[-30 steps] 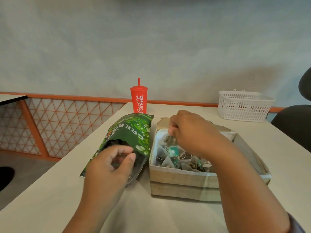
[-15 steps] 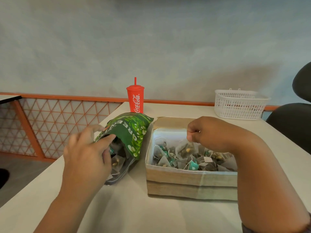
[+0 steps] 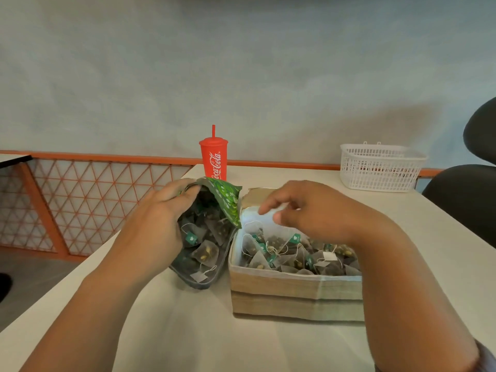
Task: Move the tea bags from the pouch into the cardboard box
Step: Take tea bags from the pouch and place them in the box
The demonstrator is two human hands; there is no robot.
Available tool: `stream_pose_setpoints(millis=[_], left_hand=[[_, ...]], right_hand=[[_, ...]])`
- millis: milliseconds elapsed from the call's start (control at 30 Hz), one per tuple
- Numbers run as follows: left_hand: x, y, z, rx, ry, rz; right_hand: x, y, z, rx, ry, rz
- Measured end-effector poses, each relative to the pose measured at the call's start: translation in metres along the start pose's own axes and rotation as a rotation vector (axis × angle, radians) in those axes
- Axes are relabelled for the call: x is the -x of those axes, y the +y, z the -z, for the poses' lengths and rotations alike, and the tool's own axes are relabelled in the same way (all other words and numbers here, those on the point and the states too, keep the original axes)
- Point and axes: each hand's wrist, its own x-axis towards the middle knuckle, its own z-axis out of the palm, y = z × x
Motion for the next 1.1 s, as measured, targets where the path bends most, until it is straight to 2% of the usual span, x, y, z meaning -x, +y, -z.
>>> stream_pose_setpoints(millis=[133,233,367,433,500,567,667,767,833,1000,1100], left_hand=[[-0.009,0.009,0.009,-0.011,0.008,-0.035],[-0.011,0.010,0.010,-0.016,0.054,-0.088],[0.002,0.019,0.007,-0.004,0.190,-0.086],[0.013,0.030,0.004,-0.005,0.223,-0.163],[0.021,0.039,-0.003,-0.002,0.143,-0.274],[0.023,0.042,-0.010,-0.022,0.004,-0.288],[0.016,0.041,-0.021,-0.195,-0.287,-0.055],[0.010,0.038,-0.026,-0.307,-0.452,0.131],[0.010,0.038,-0.028,-0.375,-0.488,0.161],[0.014,0.034,-0.020,-0.471,-0.449,0.101],[0.017,0.036,-0.002,-0.325,-0.383,0.184]], right_hand=[[-0.011,-0.021,-0.024,0.033,-0.062,0.128],[-0.020,-0.022,-0.038,0.109,-0.080,0.122],[-0.024,-0.019,-0.043,0.058,-0.029,0.105],[-0.025,-0.019,-0.045,0.059,-0.012,0.115],[-0.026,-0.020,-0.046,0.059,-0.002,0.138],[-0.026,-0.021,-0.047,0.063,0.001,0.143],[-0.025,-0.020,-0.047,0.055,-0.001,0.136],[-0.024,-0.021,-0.048,0.039,-0.004,0.147],[-0.025,-0.020,-0.048,0.031,-0.010,0.156],[-0.027,-0.016,-0.047,0.012,-0.012,0.163],[-0.028,-0.013,-0.048,-0.014,-0.029,0.147]])
